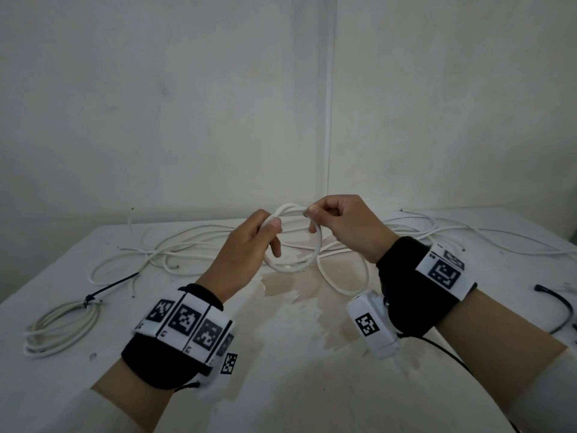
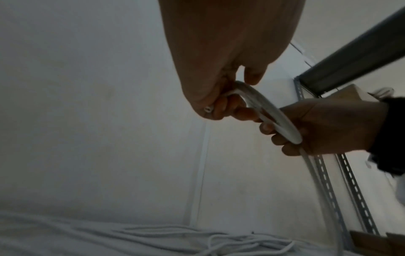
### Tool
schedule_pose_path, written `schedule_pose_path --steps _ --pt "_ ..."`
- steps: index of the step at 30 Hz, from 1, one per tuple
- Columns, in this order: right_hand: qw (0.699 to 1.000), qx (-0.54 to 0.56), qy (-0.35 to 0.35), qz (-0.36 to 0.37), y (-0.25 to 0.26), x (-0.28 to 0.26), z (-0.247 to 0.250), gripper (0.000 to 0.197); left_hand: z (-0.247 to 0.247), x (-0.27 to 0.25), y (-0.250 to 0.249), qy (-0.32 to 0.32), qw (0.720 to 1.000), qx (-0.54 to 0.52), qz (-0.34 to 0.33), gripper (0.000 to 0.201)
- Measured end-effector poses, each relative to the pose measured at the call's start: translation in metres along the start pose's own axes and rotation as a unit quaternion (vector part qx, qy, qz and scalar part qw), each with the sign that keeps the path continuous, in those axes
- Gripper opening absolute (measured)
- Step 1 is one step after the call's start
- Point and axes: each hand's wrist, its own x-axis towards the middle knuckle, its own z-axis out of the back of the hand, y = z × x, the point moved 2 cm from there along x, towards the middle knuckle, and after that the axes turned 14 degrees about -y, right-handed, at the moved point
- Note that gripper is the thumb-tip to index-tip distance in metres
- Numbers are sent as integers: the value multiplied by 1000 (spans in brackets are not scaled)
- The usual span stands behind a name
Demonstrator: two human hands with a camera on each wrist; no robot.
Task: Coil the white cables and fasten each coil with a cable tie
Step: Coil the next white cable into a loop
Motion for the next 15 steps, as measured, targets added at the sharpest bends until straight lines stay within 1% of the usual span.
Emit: schedule_pose_path --steps 3,6,9,12,15 --pt "999 -31 -12 19 -3 4 4 21 2 1 2 16 997 59 -52 33" --pt "999 -41 -21 29 -6 5 6 25 4 3 2 38 988 116 -93 33" --pt "999 -32 -20 30 -8 3 4 23 4 3 3 43 988 128 -81 36" --pt "999 -22 -21 30 -9 5 0 22 2 2 3 29 992 111 -57 38" --pt "999 -12 -24 28 -8 7 -2 24 3 4 4 22 992 108 -58 36"
